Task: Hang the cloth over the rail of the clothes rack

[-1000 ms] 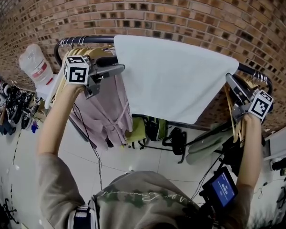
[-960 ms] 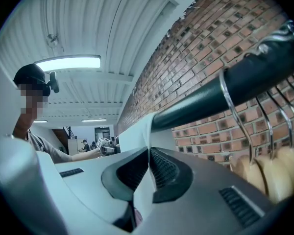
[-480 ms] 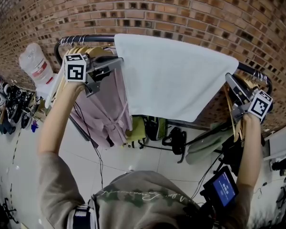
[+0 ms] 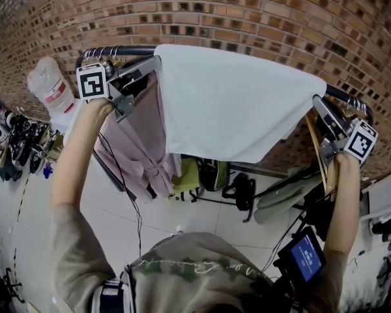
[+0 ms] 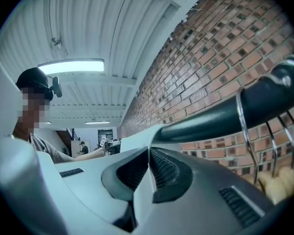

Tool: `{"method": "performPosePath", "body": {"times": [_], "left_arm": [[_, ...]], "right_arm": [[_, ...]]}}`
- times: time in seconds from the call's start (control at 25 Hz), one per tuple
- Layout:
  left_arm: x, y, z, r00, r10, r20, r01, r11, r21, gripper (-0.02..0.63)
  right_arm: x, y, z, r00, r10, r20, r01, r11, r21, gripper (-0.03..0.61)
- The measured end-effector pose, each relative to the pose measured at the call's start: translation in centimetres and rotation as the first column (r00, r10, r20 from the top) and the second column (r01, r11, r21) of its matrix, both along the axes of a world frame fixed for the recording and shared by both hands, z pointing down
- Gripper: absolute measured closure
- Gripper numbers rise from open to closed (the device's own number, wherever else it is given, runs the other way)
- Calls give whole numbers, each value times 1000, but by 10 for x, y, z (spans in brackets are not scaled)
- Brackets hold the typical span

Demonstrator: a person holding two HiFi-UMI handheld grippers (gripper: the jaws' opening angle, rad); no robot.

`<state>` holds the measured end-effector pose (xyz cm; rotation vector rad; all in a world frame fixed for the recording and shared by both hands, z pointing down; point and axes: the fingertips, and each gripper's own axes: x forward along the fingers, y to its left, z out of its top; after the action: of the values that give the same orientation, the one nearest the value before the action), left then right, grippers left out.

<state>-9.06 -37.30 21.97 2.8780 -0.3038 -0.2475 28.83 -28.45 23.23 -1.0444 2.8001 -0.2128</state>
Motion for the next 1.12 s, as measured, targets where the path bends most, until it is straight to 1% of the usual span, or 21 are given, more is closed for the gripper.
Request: {"method": "performPosePath", "body": {"times": [0.12, 0.24, 0.32, 0.36, 0.44, 0.52, 0.56, 0.6, 0.64, 0.76, 0.84, 0.96, 1.04, 1.12], "left_arm": [[0, 1, -1, 1000, 17, -16, -17, 1000, -8, 594], [1, 4, 6, 1000, 20, 4, -20, 1000, 3, 594], [2, 10, 9, 999, 43, 13, -43, 999, 22, 593], [2, 15, 10, 998, 62, 12, -62, 998, 32, 592], [3, 22, 12, 996, 90, 10, -90, 995, 45, 583], [4, 24, 17, 996, 86, 20, -87, 995, 52, 527], [4, 23, 21, 997, 76, 31, -77, 996, 53, 525], [6, 21, 26, 997, 65, 46, -67, 996, 51, 525], [7, 19, 32, 996, 55, 68, -58, 997, 47, 525], [14, 14, 60, 985, 36, 168, -43, 998, 39, 525], [19, 13, 78, 975, 37, 220, -44, 999, 27, 525], [22, 11, 100, 965, 53, 255, -55, 998, 1, 525], [20, 10, 111, 957, 42, 286, -44, 999, -2, 525], [15, 8, 119, 953, 29, 300, -28, 1000, -8, 525]], "right_arm": [[1, 1, -1, 1000, 4, 3, -4, 1000, 2, 558], [7, -1, 6, 1000, 14, 25, -14, 1000, -19, 558], [8, 1, 7, 999, 15, 34, -14, 1000, -19, 557], [7, 3, 11, 1000, 16, 21, -15, 1000, -21, 557], [7, 5, 22, 999, 22, -38, -23, 999, -32, 556], [6, 6, 30, 996, 26, -85, -30, 998, -46, 554], [6, 7, 34, 995, 20, -99, -25, 998, -55, 551], [4, 7, 40, 994, 10, -111, -17, 998, -66, 509], [2, 6, 46, 992, 0, -128, -10, 997, -77, 500], [-2, 0, 71, 982, -1, -186, -19, 994, -103, 500], [-2, -6, 84, 983, 14, -185, -35, 993, -115, 500], [-2, -10, 98, 987, 17, -158, -39, 989, -140, 500], [-4, -11, 107, 987, 8, -162, -35, 986, -161, 501], [-6, -11, 113, 985, -3, -170, -28, 984, -176, 501]]}}
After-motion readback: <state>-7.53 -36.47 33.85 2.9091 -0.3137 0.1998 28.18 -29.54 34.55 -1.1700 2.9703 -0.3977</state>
